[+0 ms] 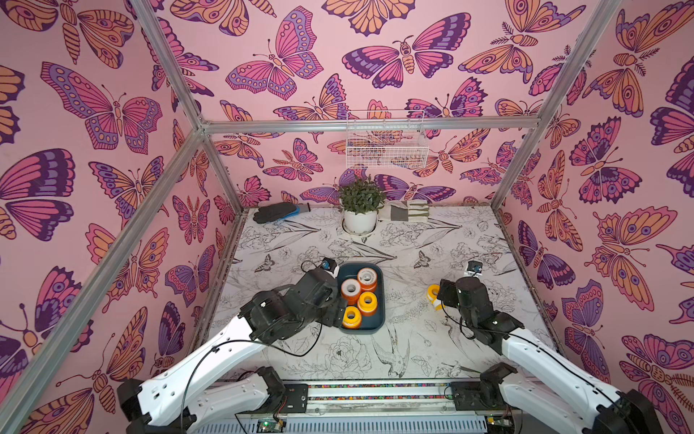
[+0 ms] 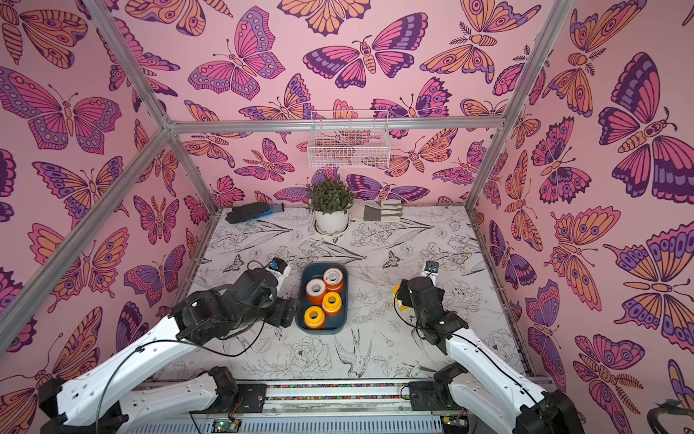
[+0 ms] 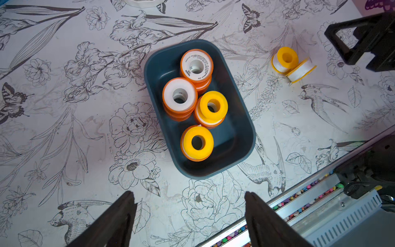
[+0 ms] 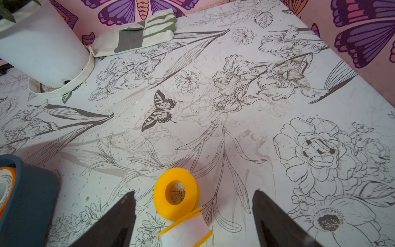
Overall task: Put the sealing tape into the storage box
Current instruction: Place the sealing tape in the storage box, then pick up the sealing tape at the center of the board.
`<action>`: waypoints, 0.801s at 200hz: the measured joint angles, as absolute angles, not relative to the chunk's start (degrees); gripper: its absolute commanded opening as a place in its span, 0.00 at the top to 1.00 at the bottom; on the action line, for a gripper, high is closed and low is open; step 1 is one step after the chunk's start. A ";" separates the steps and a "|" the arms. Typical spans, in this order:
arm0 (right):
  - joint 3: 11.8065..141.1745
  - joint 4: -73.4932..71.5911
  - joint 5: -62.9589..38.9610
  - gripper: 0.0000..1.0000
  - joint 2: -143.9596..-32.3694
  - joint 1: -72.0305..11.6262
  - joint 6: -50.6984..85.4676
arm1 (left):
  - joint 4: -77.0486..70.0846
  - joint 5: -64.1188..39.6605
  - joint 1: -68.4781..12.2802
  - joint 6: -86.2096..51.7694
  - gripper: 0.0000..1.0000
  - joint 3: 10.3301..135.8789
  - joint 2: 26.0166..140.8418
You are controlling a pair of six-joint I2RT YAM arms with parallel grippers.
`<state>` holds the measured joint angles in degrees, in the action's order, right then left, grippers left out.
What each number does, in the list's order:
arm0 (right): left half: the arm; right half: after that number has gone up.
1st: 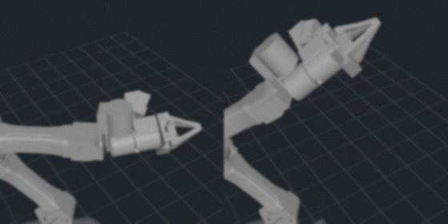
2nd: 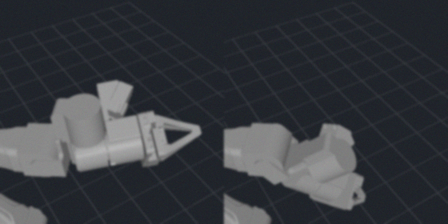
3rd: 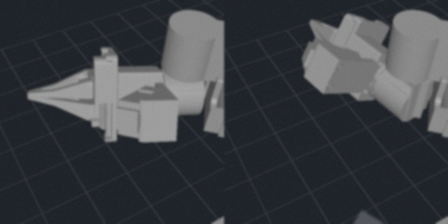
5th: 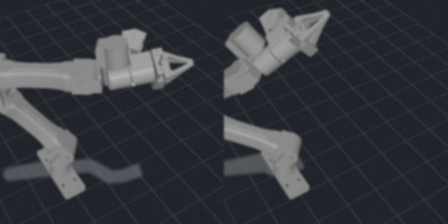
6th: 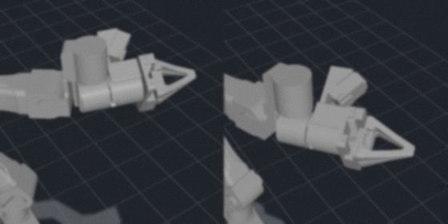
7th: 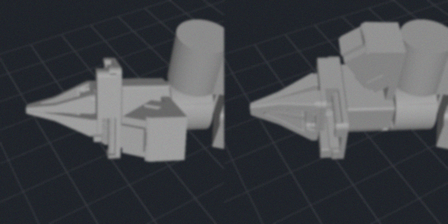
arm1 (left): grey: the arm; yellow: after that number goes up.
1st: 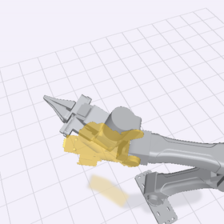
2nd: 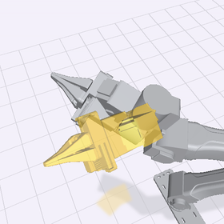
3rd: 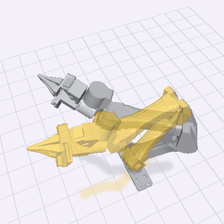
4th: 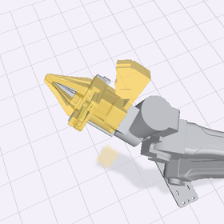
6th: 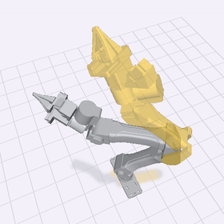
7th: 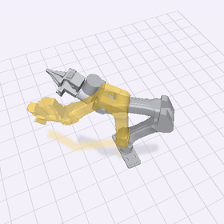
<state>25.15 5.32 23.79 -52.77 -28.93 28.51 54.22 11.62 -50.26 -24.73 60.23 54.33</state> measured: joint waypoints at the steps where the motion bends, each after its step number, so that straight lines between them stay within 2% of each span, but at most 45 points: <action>1: 25.19 5.37 23.70 0.10 -52.84 -28.88 28.51 | 54.24 11.62 -50.26 -24.73 0.16 60.12 54.22; 67: 34.83 14.13 14.57 0.10 -61.32 -24.49 29.85 | 55.70 12.08 -50.26 -24.73 0.15 55.40 47.37; 160: 42.89 27.90 7.29 0.15 -73.73 -24.08 33.06 | 55.77 12.05 -50.26 -24.73 0.15 54.37 47.37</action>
<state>42.89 27.90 7.29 -73.73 -24.08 33.06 55.77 12.05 -50.26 -24.73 54.37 47.37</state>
